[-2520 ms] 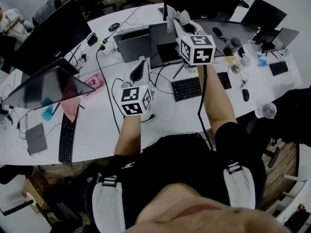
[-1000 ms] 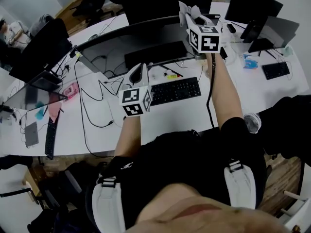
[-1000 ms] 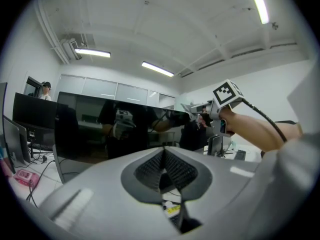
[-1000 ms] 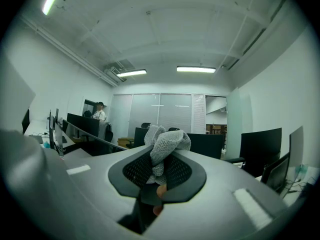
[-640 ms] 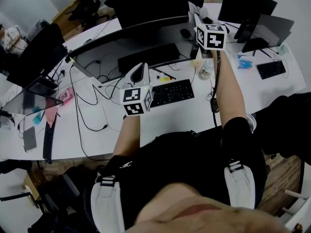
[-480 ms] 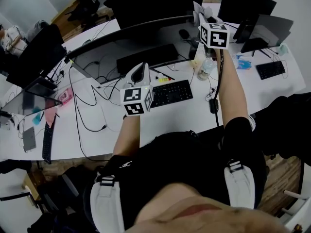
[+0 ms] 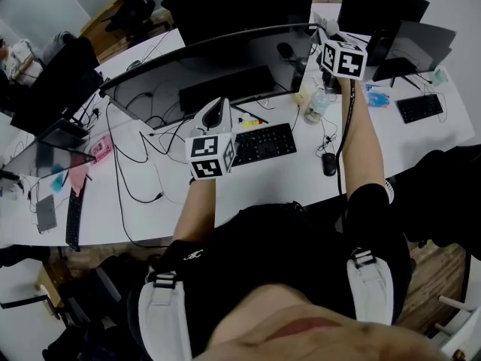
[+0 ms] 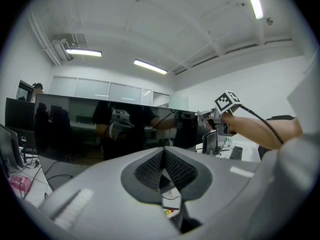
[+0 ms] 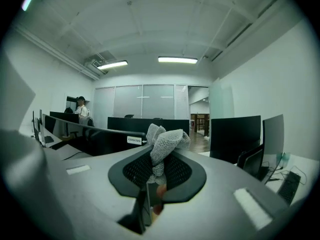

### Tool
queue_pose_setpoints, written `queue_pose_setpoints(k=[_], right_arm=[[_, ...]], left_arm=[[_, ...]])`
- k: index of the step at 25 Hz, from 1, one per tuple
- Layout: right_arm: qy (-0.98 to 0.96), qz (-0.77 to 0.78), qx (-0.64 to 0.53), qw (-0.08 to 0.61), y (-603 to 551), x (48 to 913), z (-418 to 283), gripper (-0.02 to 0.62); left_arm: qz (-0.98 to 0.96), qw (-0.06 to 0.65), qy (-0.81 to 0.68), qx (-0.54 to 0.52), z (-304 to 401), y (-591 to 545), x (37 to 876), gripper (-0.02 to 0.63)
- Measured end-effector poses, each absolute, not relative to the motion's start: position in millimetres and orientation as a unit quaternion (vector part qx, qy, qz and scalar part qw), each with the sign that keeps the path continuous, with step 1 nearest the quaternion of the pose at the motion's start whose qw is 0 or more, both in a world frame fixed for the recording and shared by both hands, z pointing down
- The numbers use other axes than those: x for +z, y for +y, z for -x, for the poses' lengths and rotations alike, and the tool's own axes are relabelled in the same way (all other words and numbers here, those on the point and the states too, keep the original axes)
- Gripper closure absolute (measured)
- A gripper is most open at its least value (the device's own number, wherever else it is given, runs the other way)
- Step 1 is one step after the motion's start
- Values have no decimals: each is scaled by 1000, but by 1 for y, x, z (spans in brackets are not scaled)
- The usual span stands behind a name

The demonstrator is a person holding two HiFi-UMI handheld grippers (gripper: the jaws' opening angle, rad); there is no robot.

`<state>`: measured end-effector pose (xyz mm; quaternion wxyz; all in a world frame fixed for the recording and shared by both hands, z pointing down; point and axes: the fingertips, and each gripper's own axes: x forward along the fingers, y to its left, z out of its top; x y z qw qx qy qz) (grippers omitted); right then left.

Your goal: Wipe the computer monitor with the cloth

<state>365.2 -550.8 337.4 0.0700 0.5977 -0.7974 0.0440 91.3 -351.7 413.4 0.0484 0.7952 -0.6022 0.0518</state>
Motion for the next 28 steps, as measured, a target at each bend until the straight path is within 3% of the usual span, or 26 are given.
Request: queue_pose_setpoints(k=[19,28], right_arm=[[-817,-553,137,92,-544,442,-357,558],[-800,-552,86,216,-539,490,-350,558]], left_arm=[[-797,59,-594,95,-102,-356,437,552],[-794,71,-594,107,-95,-354,452,552]])
